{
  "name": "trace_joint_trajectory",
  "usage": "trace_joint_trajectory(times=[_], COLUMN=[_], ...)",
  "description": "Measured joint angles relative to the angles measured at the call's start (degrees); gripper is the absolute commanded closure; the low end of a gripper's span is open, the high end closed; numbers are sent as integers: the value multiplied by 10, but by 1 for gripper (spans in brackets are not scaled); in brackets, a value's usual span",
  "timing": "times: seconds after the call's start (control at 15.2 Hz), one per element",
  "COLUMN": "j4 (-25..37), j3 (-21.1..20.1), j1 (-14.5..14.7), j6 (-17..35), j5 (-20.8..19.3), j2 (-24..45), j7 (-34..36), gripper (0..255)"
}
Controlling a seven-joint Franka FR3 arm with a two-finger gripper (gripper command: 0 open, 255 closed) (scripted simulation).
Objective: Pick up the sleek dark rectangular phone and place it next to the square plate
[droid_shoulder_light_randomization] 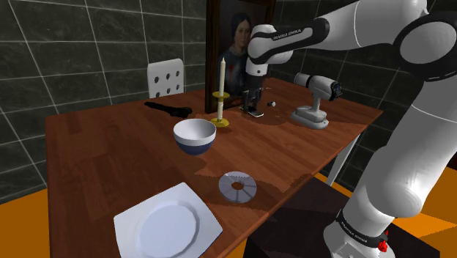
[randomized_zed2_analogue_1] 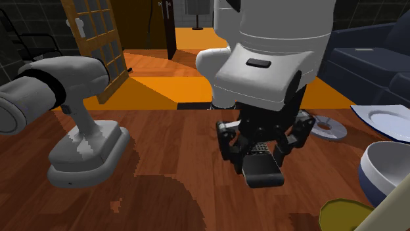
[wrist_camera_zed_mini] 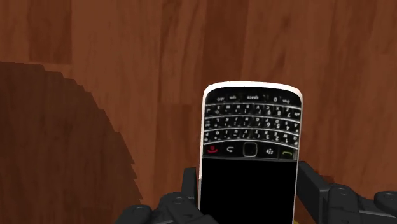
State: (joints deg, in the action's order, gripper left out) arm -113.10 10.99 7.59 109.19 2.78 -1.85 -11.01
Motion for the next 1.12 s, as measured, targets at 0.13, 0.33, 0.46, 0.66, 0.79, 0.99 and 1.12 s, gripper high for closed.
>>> trace_joint_trajectory(times=[0.13,0.33,0.46,0.66,0.79,0.99,1.12], j4=[-5,-9,-16,-7,3,11,21], j3=[-15,-36,-50,-72,-86,-107,-121], j1=[14,34,46,66,79,99,113], j6=[2,4,6,5,6,9,12], j5=[1,3,3,6,8,10,10], j2=[-4,-10,-16,-9,0,9,20], j7=[29,70,95,136,162,203,231], gripper=[255,255,255,255,255,255,255])
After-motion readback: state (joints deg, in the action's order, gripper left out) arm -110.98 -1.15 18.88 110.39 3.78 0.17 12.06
